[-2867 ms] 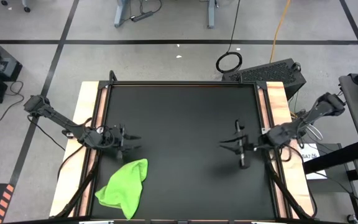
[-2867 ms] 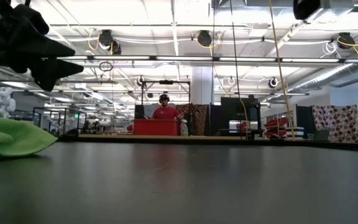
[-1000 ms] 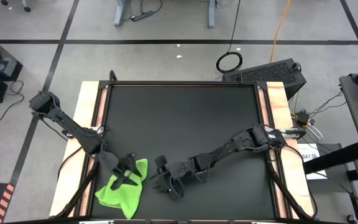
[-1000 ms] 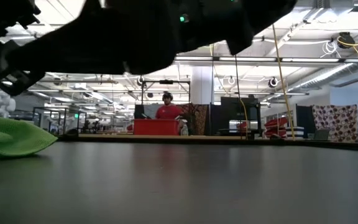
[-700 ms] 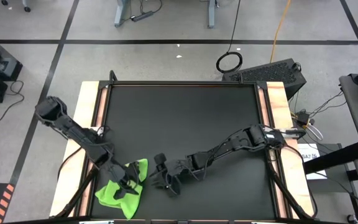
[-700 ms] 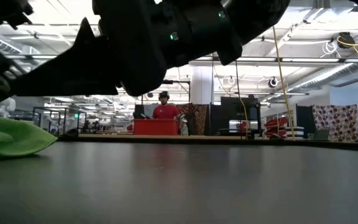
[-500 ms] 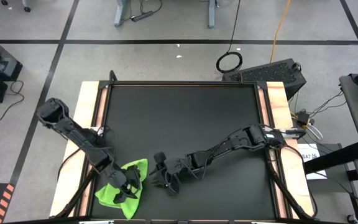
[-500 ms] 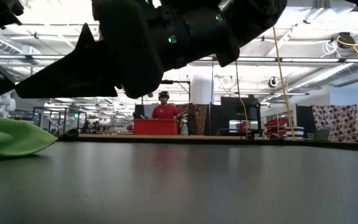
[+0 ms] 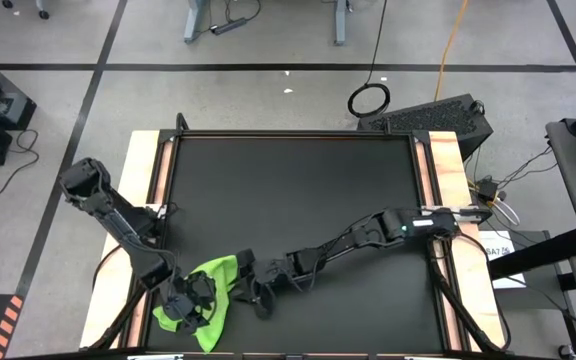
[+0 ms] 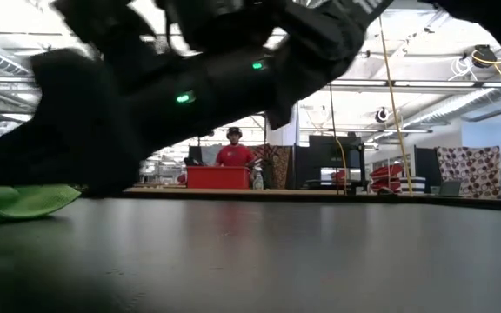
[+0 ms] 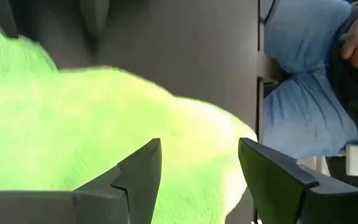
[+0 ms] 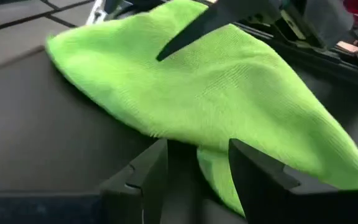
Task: Roll towel into tight, uniform cylinder
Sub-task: Fold the green towel
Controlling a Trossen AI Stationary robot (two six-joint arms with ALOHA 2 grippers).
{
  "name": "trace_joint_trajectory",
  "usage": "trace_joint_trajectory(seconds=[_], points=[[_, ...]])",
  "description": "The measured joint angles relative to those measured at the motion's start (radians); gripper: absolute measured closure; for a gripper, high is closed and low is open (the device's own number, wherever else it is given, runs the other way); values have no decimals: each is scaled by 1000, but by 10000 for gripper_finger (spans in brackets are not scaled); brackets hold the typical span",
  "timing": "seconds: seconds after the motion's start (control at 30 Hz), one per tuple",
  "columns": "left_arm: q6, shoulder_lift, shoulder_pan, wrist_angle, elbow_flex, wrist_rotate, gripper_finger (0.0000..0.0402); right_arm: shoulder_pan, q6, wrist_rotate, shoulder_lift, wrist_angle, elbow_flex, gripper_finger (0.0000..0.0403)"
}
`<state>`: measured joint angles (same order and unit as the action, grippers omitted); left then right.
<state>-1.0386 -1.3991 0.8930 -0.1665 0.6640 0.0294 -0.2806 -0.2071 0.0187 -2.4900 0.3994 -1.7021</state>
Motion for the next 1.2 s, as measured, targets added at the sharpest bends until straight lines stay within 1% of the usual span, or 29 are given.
trace_joint_trajectory(seconds=[0.1, 0.23, 0.33, 0.43, 0.57, 0.6, 0.63, 0.8, 1.07, 1.2], points=[[-39, -12, 20, 3, 0, 10, 182, 0, -27, -47, -54, -126, -100, 241], [-65, -37, 37, 12, 0, 16, 182, 7, -45, -47, -95, -272, -212, 241], [-80, -49, 47, -3, 0, 17, 182, 16, -39, -37, -106, -334, -240, 254], [-82, -62, 53, -14, 0, 18, 182, 19, -26, -41, -106, -358, -241, 290], [-83, -72, 54, -58, 0, 20, 182, 19, -9, -46, -106, -402, -242, 370], [-83, -72, 54, -81, 0, 20, 182, 19, -7, -47, -105, -415, -243, 386], [-82, -72, 53, -103, 0, 21, 182, 19, -6, -51, -99, -433, -243, 393], [-53, -71, 31, -194, 0, 41, 182, 18, -1, -99, -51, -557, -238, 400], [129, -71, -79, -228, 0, 111, 182, 21, -22, -290, 83, -896, -230, 402], [217, -71, -129, -231, -1, 168, 182, 19, 24, -372, 164, -1077, -232, 402]])
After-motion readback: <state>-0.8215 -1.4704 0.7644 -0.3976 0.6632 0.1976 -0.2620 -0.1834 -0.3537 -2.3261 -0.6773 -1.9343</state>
